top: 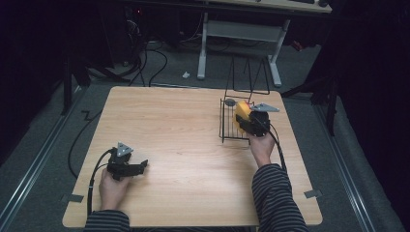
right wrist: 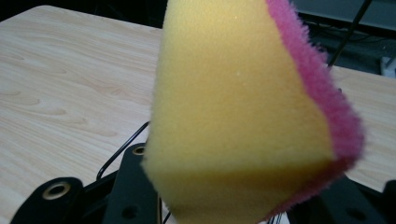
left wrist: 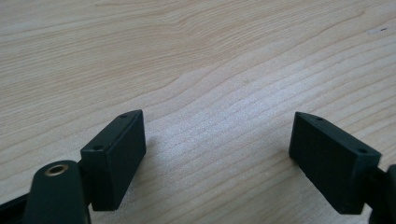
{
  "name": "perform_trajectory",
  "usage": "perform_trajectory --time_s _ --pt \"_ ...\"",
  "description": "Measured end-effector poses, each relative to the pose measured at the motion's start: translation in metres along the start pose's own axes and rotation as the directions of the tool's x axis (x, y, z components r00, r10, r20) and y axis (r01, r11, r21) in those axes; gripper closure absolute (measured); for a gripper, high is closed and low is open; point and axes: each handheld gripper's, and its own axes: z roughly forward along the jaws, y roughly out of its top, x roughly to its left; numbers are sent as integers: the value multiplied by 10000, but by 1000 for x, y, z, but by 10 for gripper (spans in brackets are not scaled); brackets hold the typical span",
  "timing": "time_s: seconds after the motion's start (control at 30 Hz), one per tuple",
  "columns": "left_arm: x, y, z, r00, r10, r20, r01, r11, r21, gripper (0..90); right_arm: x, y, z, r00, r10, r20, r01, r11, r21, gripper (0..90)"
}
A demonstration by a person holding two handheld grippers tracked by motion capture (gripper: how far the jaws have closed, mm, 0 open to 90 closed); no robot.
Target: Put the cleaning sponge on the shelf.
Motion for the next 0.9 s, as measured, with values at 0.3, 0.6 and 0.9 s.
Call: perform_trajectory --time_s 0.3,0.6,0.9 --pt "0 0 0 10000 -9 24 9 10000 -12 195 -1 1 15 9996 -36 269 28 9996 291 608" --pt "0 0 0 10000 -19 10 19 10000 -7 195 -3 -1 29 9999 -91 130 83 9983 575 607" --pt "0 0 0 10000 -23 19 23 10000 -14 195 -1 -5 36 9999 -141 38 138 9968 782 594"
